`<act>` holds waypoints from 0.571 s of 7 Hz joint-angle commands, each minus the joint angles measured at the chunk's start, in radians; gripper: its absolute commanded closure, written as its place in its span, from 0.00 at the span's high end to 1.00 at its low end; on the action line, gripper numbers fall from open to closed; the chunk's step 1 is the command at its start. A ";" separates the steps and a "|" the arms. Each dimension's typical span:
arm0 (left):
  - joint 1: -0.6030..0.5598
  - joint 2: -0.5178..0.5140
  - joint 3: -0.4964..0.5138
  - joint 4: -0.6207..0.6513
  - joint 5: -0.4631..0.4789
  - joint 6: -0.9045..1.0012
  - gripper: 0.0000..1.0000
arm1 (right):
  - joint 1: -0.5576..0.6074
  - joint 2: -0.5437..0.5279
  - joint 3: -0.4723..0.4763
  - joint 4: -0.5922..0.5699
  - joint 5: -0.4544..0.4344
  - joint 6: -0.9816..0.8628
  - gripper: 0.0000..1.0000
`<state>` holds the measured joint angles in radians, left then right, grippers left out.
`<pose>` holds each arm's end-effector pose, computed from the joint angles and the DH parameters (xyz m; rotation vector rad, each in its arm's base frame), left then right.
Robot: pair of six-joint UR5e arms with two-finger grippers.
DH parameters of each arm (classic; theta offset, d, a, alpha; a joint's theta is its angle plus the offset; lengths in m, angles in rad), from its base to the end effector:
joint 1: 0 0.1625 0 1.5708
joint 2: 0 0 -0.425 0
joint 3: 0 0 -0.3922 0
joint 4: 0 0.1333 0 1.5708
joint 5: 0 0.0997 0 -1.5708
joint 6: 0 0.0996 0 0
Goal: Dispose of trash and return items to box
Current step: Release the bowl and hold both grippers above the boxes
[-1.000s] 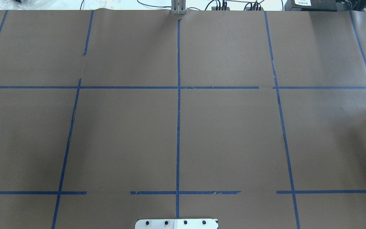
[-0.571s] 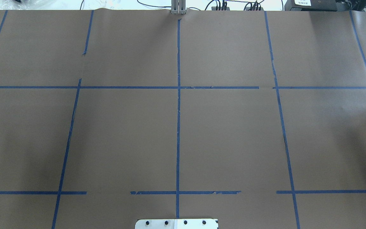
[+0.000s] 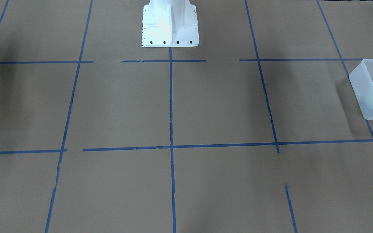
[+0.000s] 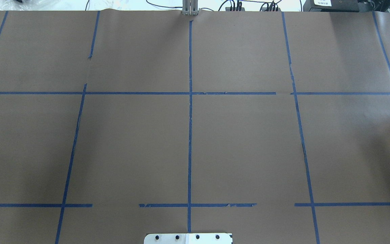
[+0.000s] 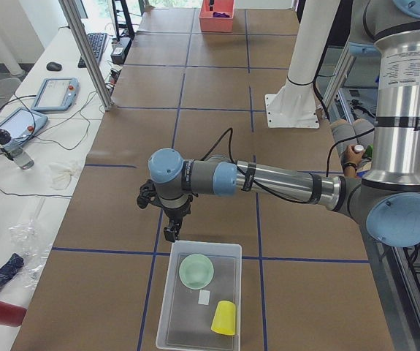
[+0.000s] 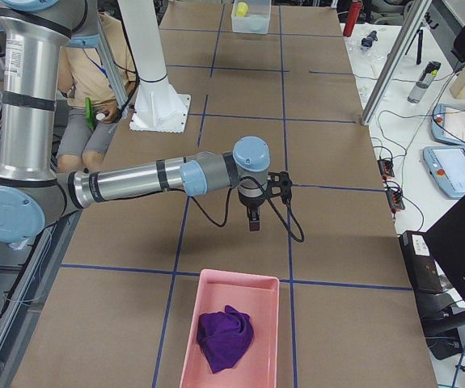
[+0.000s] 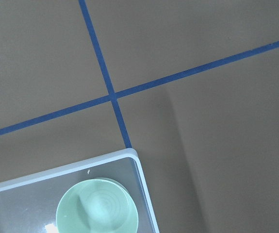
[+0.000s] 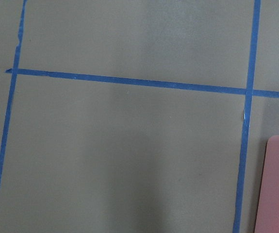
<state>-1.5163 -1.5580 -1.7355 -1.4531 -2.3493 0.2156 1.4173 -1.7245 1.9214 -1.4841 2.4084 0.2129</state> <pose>-0.0369 -0.4870 0.5956 0.0953 0.7758 0.2696 -0.0077 -0.4379 0.5419 0.1107 -0.8661 -0.0632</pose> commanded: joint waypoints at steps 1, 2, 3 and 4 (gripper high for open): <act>-0.002 0.000 -0.009 -0.001 -0.002 -0.001 1.00 | 0.000 -0.013 -0.004 0.007 0.000 -0.001 1.00; -0.002 -0.002 -0.003 -0.003 -0.002 -0.001 1.00 | 0.000 -0.015 -0.004 0.007 0.003 -0.001 1.00; -0.002 -0.007 0.002 -0.003 -0.004 -0.001 1.00 | 0.000 -0.017 -0.004 0.007 0.005 -0.001 1.00; -0.002 -0.013 0.005 -0.003 -0.004 -0.001 1.00 | 0.000 -0.018 -0.004 0.007 0.005 -0.001 1.00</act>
<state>-1.5186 -1.5644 -1.7345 -1.4556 -2.3526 0.2148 1.4174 -1.7405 1.9175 -1.4773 2.4121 0.2117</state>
